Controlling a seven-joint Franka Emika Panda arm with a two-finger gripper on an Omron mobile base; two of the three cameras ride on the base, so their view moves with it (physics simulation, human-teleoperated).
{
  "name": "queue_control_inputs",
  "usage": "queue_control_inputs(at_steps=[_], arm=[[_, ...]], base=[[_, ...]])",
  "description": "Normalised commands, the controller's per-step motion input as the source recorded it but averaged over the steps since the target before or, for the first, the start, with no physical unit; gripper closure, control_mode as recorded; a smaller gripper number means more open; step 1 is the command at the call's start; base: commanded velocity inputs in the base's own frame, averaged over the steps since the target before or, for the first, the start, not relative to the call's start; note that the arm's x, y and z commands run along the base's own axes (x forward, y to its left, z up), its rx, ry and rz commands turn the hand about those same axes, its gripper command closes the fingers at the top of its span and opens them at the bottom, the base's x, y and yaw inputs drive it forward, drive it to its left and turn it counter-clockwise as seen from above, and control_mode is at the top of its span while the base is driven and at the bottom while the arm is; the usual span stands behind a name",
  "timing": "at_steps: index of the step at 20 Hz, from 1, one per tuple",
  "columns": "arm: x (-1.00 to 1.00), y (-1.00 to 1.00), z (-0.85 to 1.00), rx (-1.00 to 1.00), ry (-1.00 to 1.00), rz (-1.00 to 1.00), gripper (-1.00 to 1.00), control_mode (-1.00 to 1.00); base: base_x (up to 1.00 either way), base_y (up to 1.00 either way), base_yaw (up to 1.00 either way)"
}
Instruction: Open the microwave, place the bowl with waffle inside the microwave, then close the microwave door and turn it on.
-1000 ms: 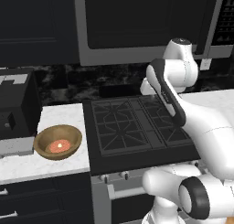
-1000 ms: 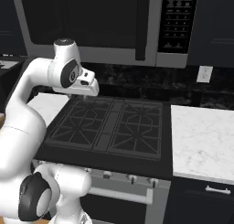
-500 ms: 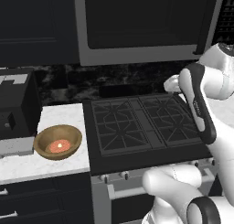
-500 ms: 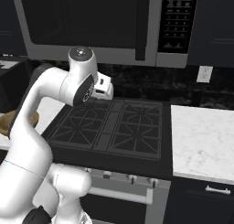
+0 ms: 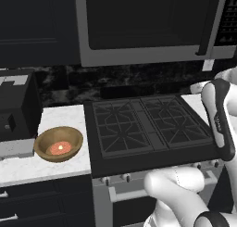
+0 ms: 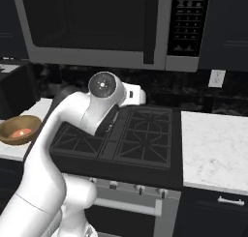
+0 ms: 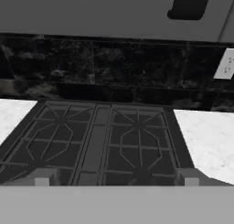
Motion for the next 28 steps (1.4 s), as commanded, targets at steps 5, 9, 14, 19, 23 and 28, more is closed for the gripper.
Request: queue_control_inputs(at_steps=[5, 9, 14, 19, 23, 28], arm=[[0.04, -0.36, 0.93, 0.0, -0.03, -0.16, -1.0, -1.0], [0.06, -0.2, 0.9, 0.0, 0.01, -0.26, -1.0, -1.0], [0.18, -0.2, 0.56, 0.04, 0.03, -0.21, -1.0, -1.0], [0.3, 0.0, 0.24, 0.18, 0.0, -0.01, -1.0, -1.0], [0.51, -0.03, 0.14, 0.16, 0.0, 0.02, -1.0, -1.0], [0.51, -0.13, 0.02, 0.1, -0.07, 0.0, -1.0, -1.0]], base=[[0.0, 0.0, 0.0], [0.0, 0.0, 0.0], [0.0, 0.0, 0.0], [0.0, 0.0, 0.0], [0.0, 0.0, 0.0], [0.0, 0.0, 0.0]])
